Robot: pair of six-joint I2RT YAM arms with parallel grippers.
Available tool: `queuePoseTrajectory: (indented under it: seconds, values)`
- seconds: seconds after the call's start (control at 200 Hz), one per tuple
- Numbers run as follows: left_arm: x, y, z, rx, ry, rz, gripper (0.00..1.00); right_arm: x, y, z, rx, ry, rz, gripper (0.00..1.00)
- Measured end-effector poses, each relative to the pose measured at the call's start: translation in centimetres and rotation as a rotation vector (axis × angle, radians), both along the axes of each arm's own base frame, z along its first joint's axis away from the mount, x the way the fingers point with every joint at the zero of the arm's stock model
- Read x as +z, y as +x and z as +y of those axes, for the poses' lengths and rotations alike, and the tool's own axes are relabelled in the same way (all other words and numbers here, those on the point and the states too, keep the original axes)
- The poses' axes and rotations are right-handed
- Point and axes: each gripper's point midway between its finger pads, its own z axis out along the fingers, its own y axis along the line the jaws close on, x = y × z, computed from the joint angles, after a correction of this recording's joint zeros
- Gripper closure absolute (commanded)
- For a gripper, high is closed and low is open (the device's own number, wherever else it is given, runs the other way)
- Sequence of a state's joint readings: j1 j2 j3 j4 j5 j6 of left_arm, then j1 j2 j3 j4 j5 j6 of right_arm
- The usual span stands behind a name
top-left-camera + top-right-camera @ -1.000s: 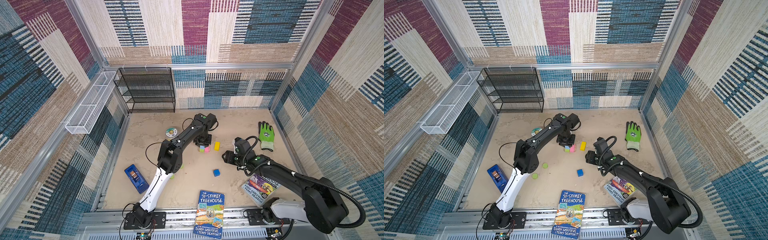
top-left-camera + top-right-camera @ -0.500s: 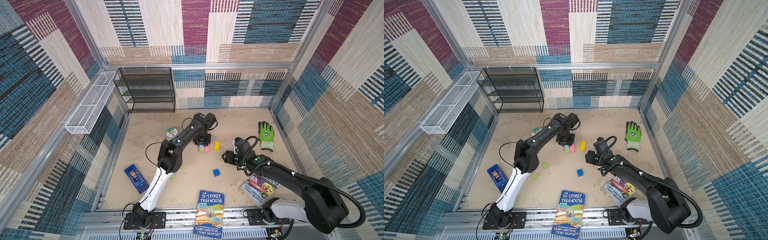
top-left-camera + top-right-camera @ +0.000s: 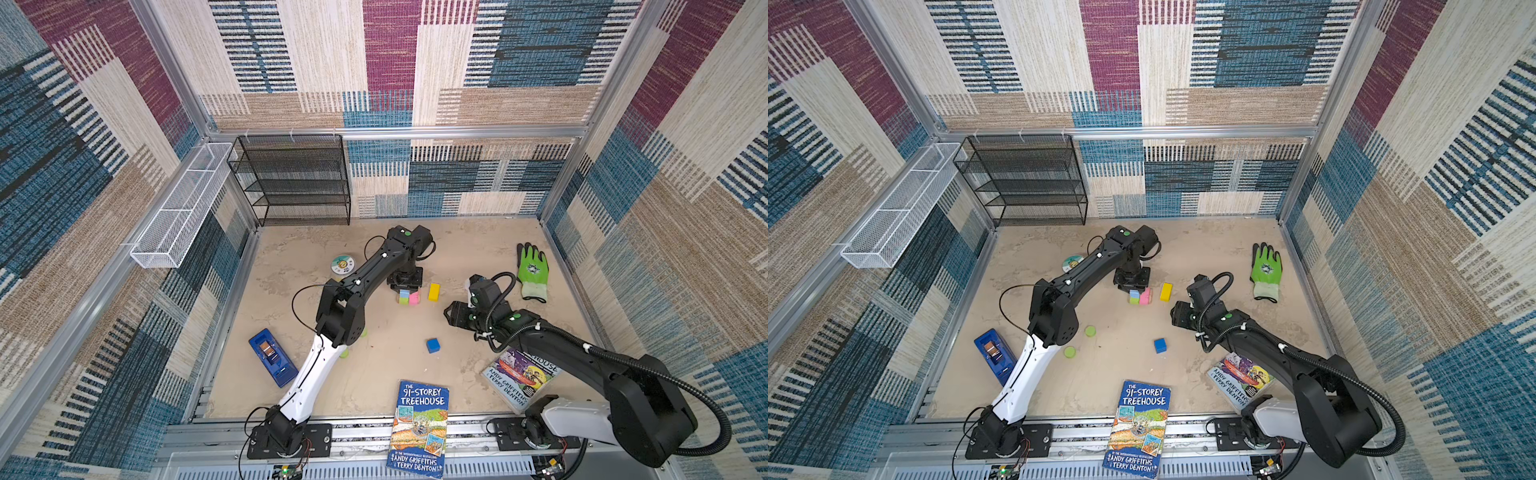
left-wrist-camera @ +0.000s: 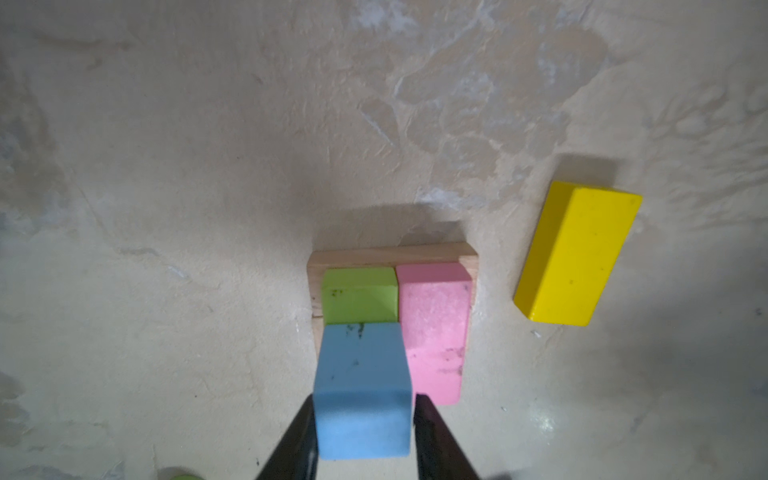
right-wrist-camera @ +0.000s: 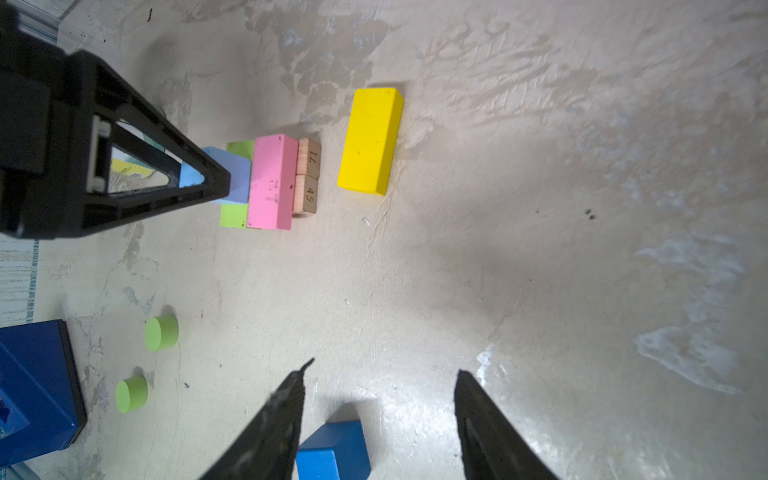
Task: Build the wood block tower
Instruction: 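Open the left gripper and release the light-blue cube, then raise the left gripper away while the right gripper lowers onto the dark-blue cube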
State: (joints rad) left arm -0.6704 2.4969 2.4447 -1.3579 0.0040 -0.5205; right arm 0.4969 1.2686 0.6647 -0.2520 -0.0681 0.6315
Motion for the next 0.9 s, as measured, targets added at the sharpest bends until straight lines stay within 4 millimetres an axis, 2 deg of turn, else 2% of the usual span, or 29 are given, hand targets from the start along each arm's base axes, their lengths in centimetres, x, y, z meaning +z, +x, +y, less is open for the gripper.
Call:
queuePoseTrajectory:
  seconds: [0.31, 0.461, 0.526, 0.566, 0.686, 0.776, 0.901]
  values:
    - [0.1, 0.1, 0.0, 0.000, -0.002, -0.002, 0.58, 0.0, 0.0, 0.0, 0.000, 0.000, 0.000, 0.40]
    - [0.1, 0.1, 0.0, 0.000, -0.002, -0.003, 0.43, 0.0, 0.0, 0.0, 0.000, 0.000, 0.000, 0.40]
    - [0.1, 0.1, 0.0, 0.000, -0.001, -0.003, 0.29, 0.0, 0.0, 0.0, 0.000, 0.001, -0.001, 0.40]
    - [0.1, 0.1, 0.0, 0.000, -0.001, -0.004, 0.26, 0.0, 0.0, 0.0, 0.000, 0.001, -0.001, 0.40]
    - [0.2, 0.2, 0.0, 0.000, 0.002, -0.012, 0.16, 0.1, 0.0, 0.1, 0.004, 0.005, -0.001, 0.35]
    - [1.0, 0.4, 0.1, 0.001, -0.001, -0.031, 0.02, 0.2, -0.2, 0.3, 0.017, 0.011, 0.004, 0.31]
    - [2.9, 0.6, 0.0, -0.003, -0.023, -0.069, 0.00, 0.4, -0.2, 0.6, 0.031, 0.023, 0.005, 0.25]
